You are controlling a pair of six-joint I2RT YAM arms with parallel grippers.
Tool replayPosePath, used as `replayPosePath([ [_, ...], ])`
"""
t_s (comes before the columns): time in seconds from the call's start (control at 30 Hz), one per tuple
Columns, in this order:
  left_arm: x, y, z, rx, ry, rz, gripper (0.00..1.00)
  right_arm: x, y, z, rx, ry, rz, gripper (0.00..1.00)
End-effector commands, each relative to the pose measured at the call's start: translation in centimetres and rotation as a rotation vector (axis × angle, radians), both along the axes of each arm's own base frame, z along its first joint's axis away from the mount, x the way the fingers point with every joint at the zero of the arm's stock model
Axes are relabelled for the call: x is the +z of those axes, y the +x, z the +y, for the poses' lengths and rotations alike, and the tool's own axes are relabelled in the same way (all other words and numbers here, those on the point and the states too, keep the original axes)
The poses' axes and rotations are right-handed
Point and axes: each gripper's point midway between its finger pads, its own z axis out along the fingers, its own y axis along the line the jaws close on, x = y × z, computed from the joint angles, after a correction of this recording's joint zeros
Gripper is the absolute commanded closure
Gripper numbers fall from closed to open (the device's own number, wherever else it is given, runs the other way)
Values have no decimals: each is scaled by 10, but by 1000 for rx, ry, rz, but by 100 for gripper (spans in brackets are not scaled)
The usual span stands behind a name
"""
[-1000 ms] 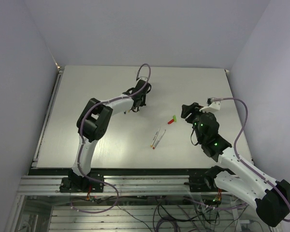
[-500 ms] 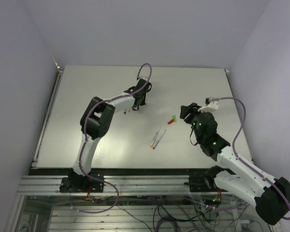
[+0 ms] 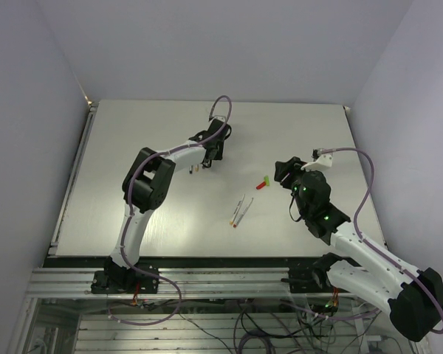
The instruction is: Insert the pens into the pen caps
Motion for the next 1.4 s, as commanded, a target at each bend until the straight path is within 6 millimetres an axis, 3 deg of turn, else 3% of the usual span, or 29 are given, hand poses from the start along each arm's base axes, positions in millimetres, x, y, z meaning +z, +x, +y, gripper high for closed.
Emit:
replayPosePath([
  [0.0, 48, 13, -1, -2, -38, -80, 53, 7, 2, -1, -10, 10, -29, 51],
  [0.23, 73, 6, -2, -12, -83, -111, 51, 11, 2, -5, -24, 7, -47, 51],
  [0.37, 82, -10, -1, -28, -107, -113, 52, 10, 2, -10, -52, 7, -45, 52],
  [0.57, 81, -64, -11, -106, -118, -87, 51, -3, 1, -25, -143, -3, 6, 55],
  [0.93, 63, -183, -53, -381, -60, -47, 53, -30, -6, -47, -267, -32, 104, 61],
  [1.1, 52, -210, -63, -429, -65, -28, 51, -39, -12, -50, -273, -19, 115, 61],
  [1.37, 43, -229, -82, -487, -49, -31, 48, -54, -19, -54, -282, -16, 150, 62],
])
